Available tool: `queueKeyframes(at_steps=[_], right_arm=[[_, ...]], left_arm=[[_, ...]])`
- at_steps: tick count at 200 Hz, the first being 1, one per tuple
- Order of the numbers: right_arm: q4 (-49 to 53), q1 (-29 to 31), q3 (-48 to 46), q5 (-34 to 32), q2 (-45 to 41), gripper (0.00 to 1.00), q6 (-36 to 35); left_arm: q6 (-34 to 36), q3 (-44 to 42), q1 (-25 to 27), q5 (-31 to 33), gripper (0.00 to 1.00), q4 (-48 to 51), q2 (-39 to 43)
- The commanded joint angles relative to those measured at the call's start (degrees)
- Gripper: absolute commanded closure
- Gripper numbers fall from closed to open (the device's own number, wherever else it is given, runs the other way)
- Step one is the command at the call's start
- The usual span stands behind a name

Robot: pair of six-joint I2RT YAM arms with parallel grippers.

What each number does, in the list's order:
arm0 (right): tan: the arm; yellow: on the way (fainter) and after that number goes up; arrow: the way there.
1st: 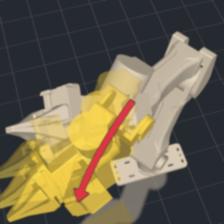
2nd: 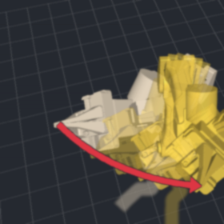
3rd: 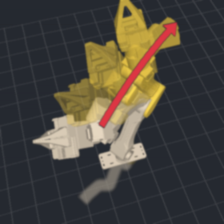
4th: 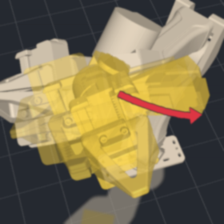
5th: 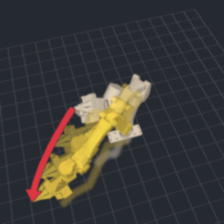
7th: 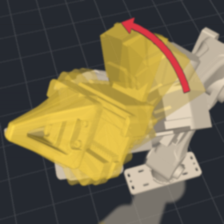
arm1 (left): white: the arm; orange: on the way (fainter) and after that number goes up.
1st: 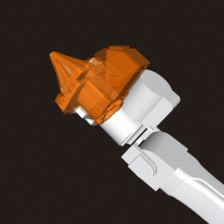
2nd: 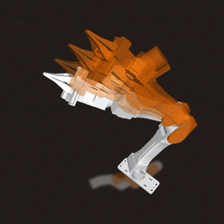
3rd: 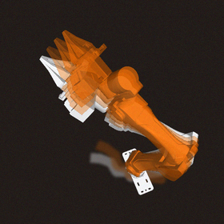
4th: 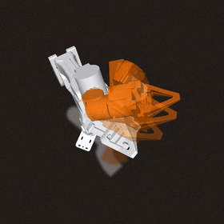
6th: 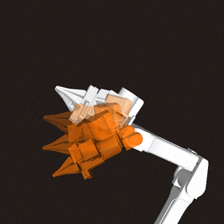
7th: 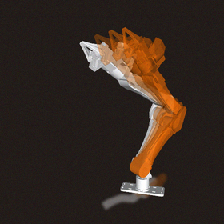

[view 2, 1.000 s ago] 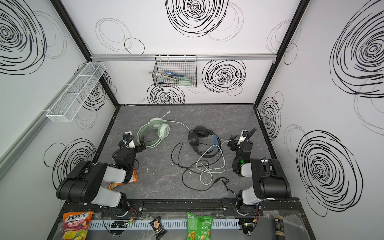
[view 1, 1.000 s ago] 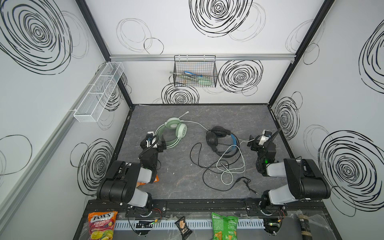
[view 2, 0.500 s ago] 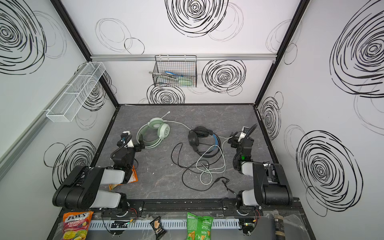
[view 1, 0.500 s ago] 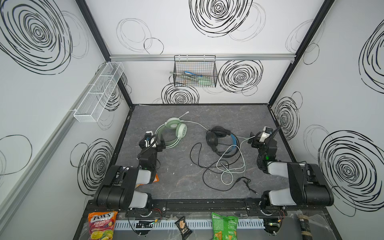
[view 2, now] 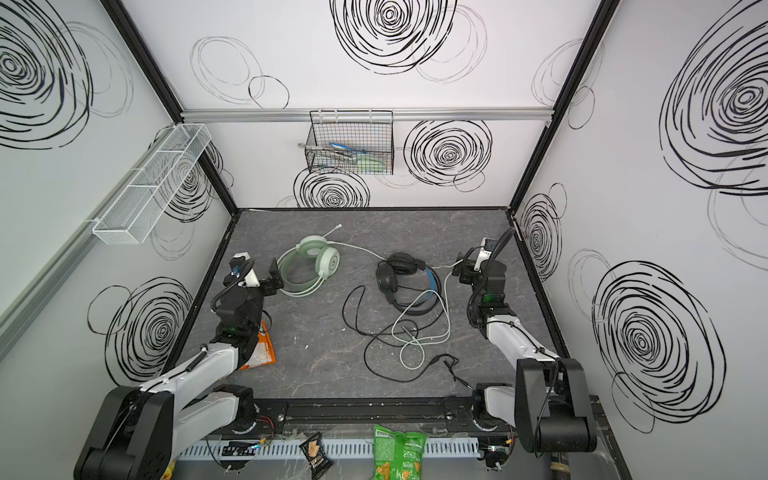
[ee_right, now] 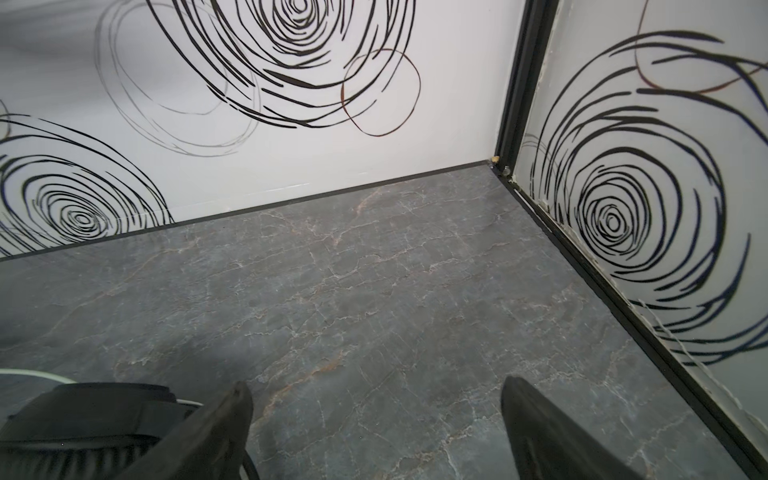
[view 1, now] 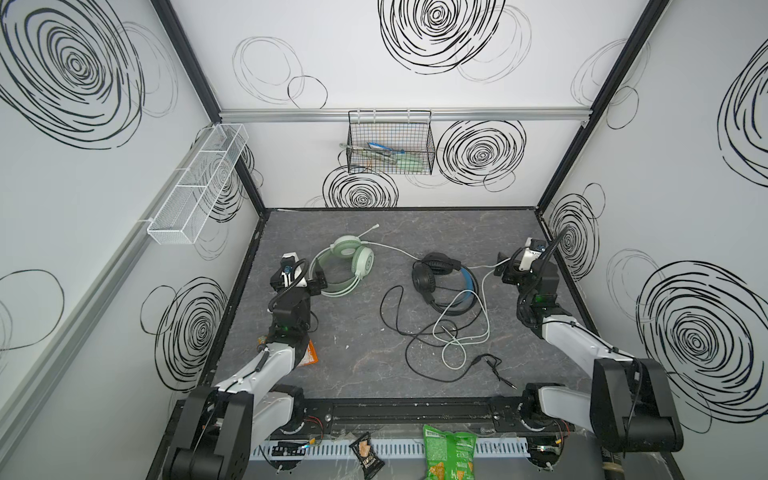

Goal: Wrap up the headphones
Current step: 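Raise both arms and move them toward the two headsets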

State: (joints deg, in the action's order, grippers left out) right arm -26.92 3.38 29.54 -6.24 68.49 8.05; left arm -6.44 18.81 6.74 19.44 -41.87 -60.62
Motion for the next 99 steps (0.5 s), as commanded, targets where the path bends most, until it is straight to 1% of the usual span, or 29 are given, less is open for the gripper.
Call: queueKeyframes(at_steps=[1,14,31,63,79,99], right_arm=[[9.0,1.1,2.2,3.5,-4.3,0.03,1.2],[9.2,1.4,1.7,4.5,-6.8,0.03,0.3],[9.3,1.8,1.8,6.2,-9.2,0.03,1.0],[15.1,4.0,6.9,8.2,-9.2,0.03,0.4],[17.1,6.6,9.1,7.6,-8.5,0.03,-0.5],[19.3,9.9,12.0,7.8,-6.7,0.03,-1.6]], left_arm=[[-6.7,7.6,2.2,5.7,0.04,17.6,1.8],[-8.8,10.6,2.5,3.8,0.04,24.1,2.7],[-11.4,14.2,2.6,1.6,0.04,30.6,4.2],[-14.9,19.4,2.5,-2.2,0.04,37.9,6.2],[-16.2,22.2,2.6,-4.4,0.04,40.3,5.0],[-16.3,26.3,2.9,-9.6,0.04,42.0,0.9]])
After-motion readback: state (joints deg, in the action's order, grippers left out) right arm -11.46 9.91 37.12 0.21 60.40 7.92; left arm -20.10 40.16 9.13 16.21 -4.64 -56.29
